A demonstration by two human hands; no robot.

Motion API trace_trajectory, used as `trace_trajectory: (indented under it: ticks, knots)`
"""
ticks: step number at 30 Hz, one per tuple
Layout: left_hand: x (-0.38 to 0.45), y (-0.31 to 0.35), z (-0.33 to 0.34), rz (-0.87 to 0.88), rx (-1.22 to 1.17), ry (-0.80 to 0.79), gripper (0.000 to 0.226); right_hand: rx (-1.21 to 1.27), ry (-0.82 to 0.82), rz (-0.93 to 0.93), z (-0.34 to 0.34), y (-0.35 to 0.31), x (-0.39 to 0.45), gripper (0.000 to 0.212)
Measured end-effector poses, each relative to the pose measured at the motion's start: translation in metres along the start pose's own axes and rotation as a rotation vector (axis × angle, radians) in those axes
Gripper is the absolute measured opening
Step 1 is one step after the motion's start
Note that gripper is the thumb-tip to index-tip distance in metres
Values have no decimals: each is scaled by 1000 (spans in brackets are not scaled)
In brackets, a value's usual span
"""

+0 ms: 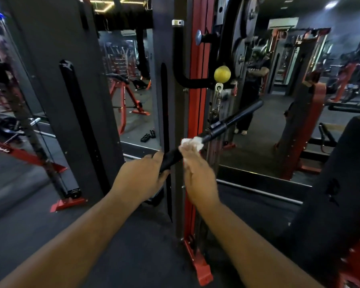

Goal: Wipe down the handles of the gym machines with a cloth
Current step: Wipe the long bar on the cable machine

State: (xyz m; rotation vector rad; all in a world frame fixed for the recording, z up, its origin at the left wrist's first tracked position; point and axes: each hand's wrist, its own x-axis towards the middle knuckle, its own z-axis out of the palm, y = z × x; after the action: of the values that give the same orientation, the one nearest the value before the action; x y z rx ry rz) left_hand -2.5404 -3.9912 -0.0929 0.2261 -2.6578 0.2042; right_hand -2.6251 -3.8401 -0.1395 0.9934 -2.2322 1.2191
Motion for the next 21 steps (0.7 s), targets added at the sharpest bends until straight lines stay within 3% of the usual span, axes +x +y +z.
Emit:
trace_trajectory:
  ticks: [4, 6, 8, 11, 13, 18, 21]
  knots:
    - [-8, 9, 0, -37, -9, -10, 47, 87, -119, -257, -7, -7, -28, 50]
    - [-13, 11, -4, -65, -6, 22, 54, 156, -22, -184, -33, -4, -15, 43]
    - [-19, 12, -7, -82, 13, 60, 57, 71, 93, -85, -57, 6, 12, 42]
    - [-28, 14, -15, -78, 27, 53, 53, -224, -10, -27, -65, 18, 46, 45]
    - [-29, 18, -19, -76, 27, 28, 50, -290, -101, 2, -51, 8, 46, 46]
    - [-29, 22, -18, -90, 44, -15, 44, -18, -271, -212, -41, -36, 7, 39]
    - [-32, 22, -15, -71, 56, 18, 46, 42, -165, -152, -65, -31, 12, 40]
